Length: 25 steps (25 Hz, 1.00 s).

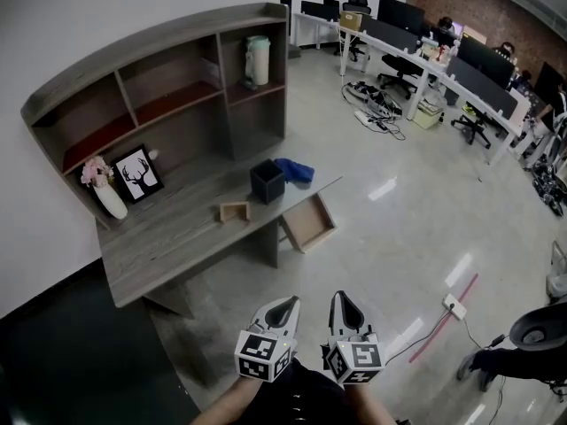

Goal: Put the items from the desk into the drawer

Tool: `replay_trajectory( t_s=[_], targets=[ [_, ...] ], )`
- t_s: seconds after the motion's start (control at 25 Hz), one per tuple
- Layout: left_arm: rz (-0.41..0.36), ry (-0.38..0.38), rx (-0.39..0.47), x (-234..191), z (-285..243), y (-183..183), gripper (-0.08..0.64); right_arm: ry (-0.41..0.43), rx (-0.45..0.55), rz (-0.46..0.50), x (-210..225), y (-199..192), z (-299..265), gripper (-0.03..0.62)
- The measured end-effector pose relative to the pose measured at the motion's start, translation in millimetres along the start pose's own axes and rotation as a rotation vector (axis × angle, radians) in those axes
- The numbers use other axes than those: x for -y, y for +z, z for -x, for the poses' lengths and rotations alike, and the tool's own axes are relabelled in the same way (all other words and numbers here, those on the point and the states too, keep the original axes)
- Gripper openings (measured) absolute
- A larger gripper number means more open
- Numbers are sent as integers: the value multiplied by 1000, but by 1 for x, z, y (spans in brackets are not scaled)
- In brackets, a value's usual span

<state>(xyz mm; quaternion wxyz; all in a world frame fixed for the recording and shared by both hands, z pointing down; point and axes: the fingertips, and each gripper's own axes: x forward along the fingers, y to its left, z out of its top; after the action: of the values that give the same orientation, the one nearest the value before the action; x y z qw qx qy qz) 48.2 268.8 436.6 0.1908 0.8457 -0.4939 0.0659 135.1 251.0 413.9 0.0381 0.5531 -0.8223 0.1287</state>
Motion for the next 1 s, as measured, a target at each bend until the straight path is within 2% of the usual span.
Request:
replay_trajectory(
  t_s=[0.4, 0.6, 1.0],
  targets=[
    [13, 10, -24, -4, -16, -4, 11, -19, -15, -1, 16, -2, -10, 11],
    [-5, 0, -12, -8, -29, 10, 11, -51, 9, -15, 31, 6, -22, 11],
    [-13, -6, -16, -20, -56, 24, 11, -39, -11, -14, 38, 6, -49, 11]
  ],
)
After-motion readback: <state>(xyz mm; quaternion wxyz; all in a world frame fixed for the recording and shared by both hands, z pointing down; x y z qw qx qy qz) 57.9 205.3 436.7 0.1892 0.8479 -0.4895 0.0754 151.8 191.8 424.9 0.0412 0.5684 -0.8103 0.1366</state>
